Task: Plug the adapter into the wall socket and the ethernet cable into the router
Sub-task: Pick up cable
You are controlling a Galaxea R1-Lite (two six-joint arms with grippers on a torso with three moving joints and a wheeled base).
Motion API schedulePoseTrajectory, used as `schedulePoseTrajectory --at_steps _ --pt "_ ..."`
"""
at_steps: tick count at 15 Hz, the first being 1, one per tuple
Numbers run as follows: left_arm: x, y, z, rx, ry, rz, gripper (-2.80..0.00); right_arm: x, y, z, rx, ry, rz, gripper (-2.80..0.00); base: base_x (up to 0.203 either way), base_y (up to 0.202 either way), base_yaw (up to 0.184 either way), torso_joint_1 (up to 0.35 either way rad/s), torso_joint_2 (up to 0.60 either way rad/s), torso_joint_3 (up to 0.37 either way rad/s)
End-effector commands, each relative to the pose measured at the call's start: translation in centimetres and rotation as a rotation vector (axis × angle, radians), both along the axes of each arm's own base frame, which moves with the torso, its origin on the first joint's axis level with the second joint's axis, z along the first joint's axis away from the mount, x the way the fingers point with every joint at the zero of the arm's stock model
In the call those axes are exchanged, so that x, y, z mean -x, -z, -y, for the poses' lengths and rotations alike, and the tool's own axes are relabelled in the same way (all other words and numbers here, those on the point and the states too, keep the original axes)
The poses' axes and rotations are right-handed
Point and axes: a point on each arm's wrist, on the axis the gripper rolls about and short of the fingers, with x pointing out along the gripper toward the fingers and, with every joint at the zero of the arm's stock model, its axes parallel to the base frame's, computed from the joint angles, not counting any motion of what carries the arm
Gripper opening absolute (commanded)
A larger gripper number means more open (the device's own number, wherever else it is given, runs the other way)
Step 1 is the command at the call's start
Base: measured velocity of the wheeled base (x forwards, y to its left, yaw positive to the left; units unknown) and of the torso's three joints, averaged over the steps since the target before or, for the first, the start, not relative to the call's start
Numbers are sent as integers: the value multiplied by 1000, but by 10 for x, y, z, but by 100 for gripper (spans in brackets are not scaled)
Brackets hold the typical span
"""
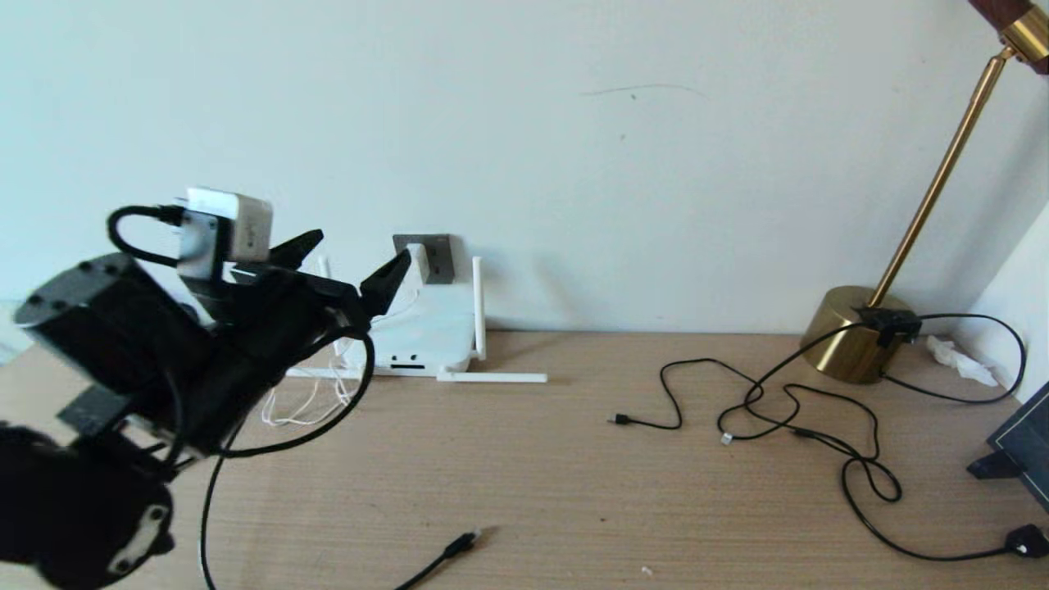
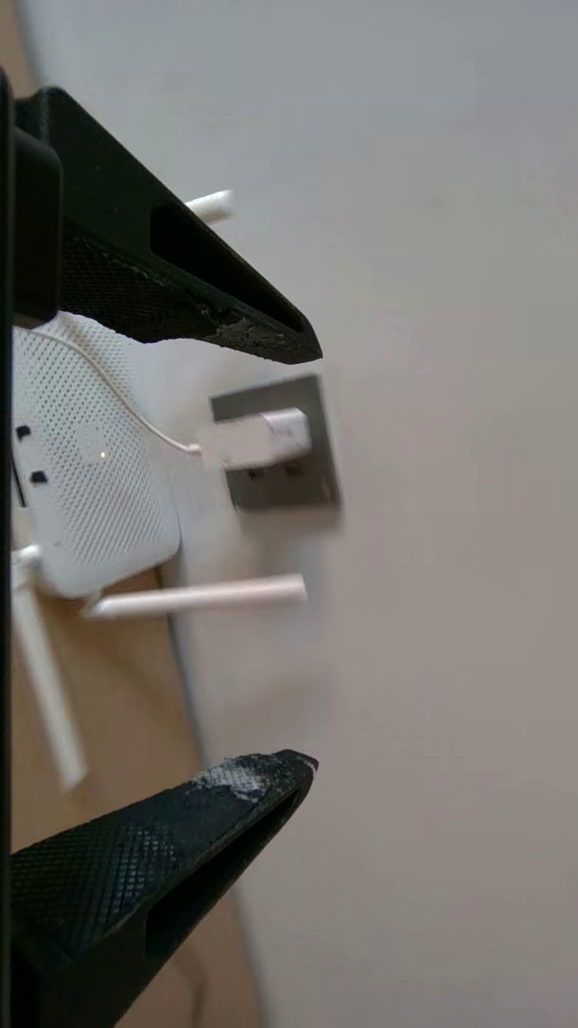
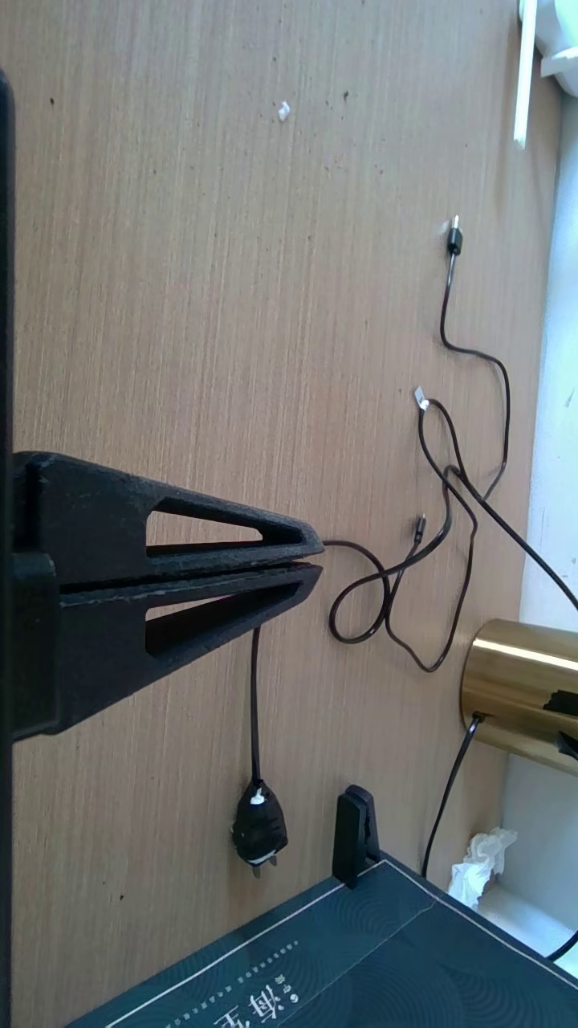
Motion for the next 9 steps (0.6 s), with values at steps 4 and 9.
schedulePoseTrajectory --at_steps 4,9 --pt "103 4 -21 -396 193 -499 0 0 0 0 0 0 0 -280 0 0 0 0 0 0" --pt "126 65 -8 -812 397 -892 0 0 0 0 0 -2 -1 -280 0 0 0 0 0 0"
